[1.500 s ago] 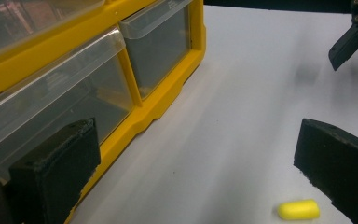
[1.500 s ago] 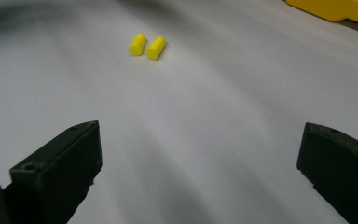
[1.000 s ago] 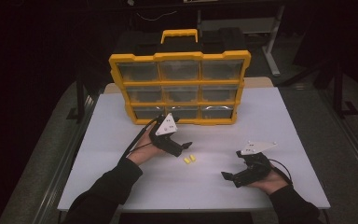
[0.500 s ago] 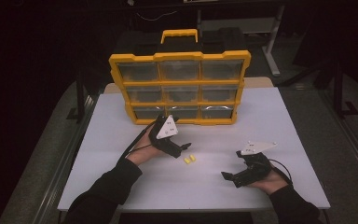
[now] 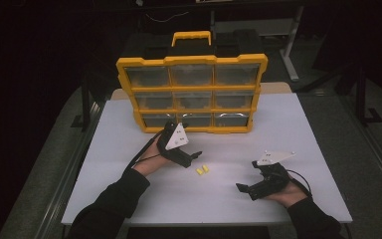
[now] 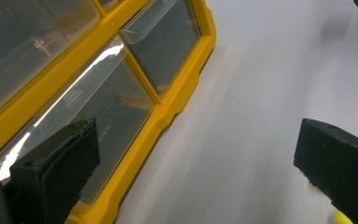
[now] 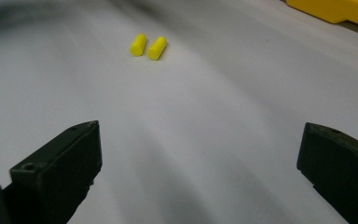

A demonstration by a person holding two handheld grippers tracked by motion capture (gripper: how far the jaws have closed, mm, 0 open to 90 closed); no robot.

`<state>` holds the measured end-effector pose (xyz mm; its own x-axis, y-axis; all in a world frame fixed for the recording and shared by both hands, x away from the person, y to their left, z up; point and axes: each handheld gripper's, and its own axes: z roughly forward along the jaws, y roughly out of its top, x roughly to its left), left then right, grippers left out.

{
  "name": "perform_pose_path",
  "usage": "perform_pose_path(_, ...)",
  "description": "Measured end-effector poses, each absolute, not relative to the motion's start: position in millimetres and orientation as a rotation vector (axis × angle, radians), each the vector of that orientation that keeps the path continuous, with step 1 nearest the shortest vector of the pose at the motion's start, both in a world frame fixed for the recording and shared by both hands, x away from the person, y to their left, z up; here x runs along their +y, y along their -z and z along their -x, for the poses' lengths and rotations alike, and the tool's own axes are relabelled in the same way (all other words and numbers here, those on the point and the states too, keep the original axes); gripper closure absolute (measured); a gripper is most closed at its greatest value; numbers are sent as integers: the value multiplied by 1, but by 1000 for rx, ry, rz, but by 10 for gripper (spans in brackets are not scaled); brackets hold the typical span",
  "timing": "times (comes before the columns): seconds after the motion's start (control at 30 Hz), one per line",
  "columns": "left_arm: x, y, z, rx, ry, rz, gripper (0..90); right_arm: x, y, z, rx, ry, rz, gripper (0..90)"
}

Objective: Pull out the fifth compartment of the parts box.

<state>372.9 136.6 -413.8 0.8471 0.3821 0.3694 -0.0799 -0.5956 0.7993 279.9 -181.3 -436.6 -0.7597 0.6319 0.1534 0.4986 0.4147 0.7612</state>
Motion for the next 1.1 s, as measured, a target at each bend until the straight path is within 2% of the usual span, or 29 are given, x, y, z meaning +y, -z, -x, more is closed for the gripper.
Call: perform_pose_path(1.1, 135, 415, -367, 121, -837, -2144, 0, -181, 437, -280, 2507, -1267, -1004, 0)
